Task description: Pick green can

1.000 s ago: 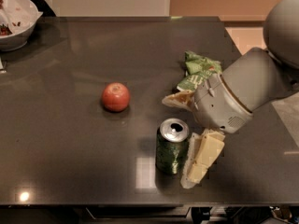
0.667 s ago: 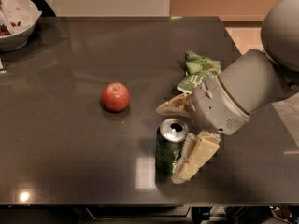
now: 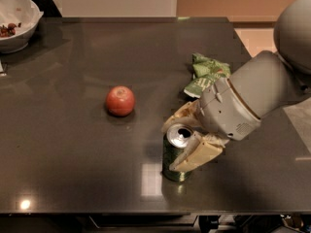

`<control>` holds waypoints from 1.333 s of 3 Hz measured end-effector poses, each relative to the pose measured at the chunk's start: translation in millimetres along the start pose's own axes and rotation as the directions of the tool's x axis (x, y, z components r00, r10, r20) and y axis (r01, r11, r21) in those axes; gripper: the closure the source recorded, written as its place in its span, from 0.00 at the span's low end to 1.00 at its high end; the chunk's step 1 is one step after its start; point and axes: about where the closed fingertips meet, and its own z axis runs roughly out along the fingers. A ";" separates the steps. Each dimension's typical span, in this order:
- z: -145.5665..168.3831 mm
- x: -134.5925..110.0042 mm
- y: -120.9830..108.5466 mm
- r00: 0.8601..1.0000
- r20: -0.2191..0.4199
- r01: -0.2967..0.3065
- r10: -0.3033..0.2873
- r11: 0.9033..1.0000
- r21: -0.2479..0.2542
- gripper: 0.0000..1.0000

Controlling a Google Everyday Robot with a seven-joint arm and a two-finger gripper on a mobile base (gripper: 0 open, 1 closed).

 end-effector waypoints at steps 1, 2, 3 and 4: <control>-12.4 -1.2 -7.7 0.999 -0.028 -0.019 0.019 1.000 0.013 0.87; -43.1 -6.9 -19.8 0.998 -0.061 -0.026 0.030 0.998 0.056 1.00; -75.1 -17.8 -30.1 0.998 -0.061 -0.018 0.024 0.994 0.106 1.00; -119.3 -45.0 -42.2 1.000 -0.014 0.012 -0.009 0.985 0.170 1.00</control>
Offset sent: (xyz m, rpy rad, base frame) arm 0.0412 -0.0409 0.0750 -0.0788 -0.0698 -0.1092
